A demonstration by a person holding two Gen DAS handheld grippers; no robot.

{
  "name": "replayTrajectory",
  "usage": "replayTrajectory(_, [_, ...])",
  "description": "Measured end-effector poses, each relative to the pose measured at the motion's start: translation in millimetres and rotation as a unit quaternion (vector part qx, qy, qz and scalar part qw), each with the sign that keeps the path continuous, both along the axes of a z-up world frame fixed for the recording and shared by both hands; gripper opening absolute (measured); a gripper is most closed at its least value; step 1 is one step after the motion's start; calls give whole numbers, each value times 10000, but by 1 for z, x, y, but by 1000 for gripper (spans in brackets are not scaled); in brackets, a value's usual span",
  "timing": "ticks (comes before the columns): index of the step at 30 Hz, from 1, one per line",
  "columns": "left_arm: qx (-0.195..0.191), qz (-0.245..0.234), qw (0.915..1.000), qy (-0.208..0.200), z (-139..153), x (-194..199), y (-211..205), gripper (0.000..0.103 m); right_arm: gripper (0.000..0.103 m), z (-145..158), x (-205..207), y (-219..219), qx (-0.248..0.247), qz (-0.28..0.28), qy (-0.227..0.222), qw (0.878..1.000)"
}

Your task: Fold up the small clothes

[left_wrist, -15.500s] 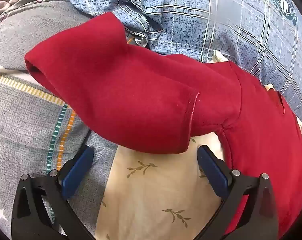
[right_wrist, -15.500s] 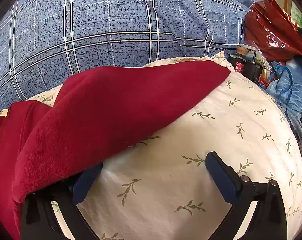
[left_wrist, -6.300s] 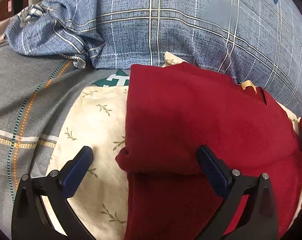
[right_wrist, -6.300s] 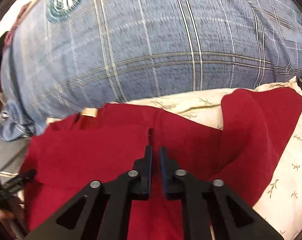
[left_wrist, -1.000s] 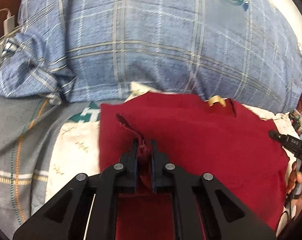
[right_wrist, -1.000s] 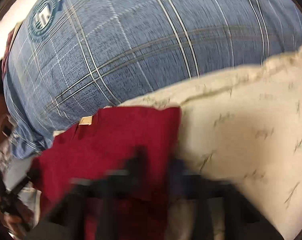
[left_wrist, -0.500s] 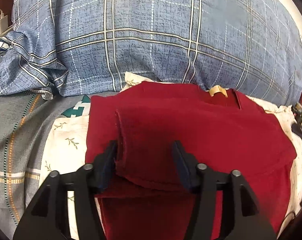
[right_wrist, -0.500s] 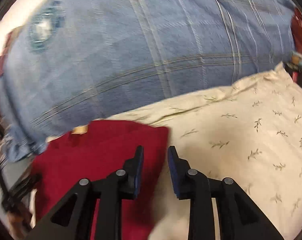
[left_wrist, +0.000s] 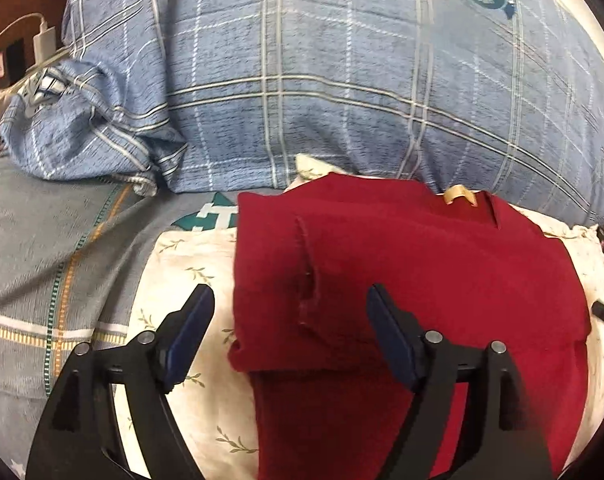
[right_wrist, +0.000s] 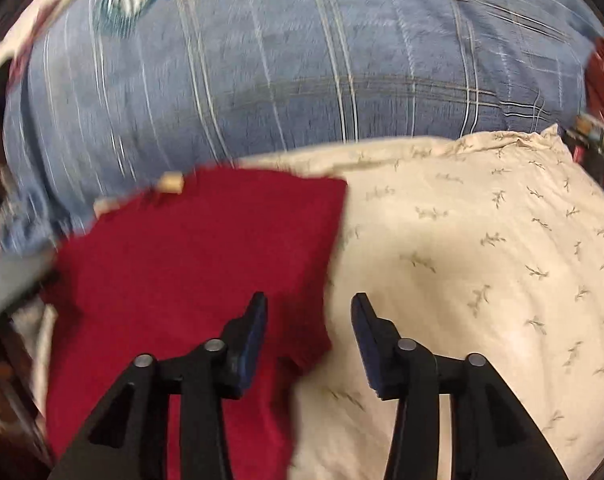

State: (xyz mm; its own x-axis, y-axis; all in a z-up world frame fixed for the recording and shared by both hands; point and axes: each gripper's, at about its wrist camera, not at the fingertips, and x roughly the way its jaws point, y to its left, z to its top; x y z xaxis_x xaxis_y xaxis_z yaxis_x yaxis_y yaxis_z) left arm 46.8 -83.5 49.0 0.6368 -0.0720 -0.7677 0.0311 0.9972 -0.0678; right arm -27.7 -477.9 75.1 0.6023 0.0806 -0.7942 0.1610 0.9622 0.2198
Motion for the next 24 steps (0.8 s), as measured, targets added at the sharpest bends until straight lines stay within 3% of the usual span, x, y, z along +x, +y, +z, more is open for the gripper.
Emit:
replayTrajectory(2, [74, 61, 9999, 86, -7, 3, 0, 78, 64, -6, 6, 1, 240, -155, -191, 9994])
replayTrajectory(4, [127, 77, 9997, 179, -15, 5, -2, 78, 62, -21, 22, 5, 400, -107, -117, 9991])
replayTrajectory(5, [146, 79, 9997, 202, -18, 6, -2, 78, 57, -31, 29, 8, 402, -3, 22, 9992])
replayTrajectory(8, [190, 82, 9996, 197, -23, 7, -3, 81, 15, -33, 38, 20, -312, 161, -35, 9994])
replayTrajectory(13, [32, 184, 9995, 268, -23, 12, 2, 83, 12, -26, 43, 11, -1174, -104, -55, 9930])
replayTrajectory(14, [9, 223, 9994, 274, -22, 12, 3, 83, 12, -30, 43, 8, -1156, -138, 7, 9932])
replayTrajectory(16, [-2, 319, 9993, 169, -15, 10, 6, 83, 15, -29, 38, -7, -567, -270, -25, 9980])
replayTrajectory(18, [-42, 388, 9992, -12, -8, 7, 9, 83, 18, -17, 30, -12, -265, -368, -301, 9985])
replayTrajectory(21, [2, 414, 9991, 23, -10, 10, 10, 83, 26, -1, 21, 3, -156, -30, -732, 9972])
replayTrajectory(24, [111, 446, 9988, 155, -21, 13, 9, 83, 29, -3, 21, 25, -92, 448, -754, 9961])
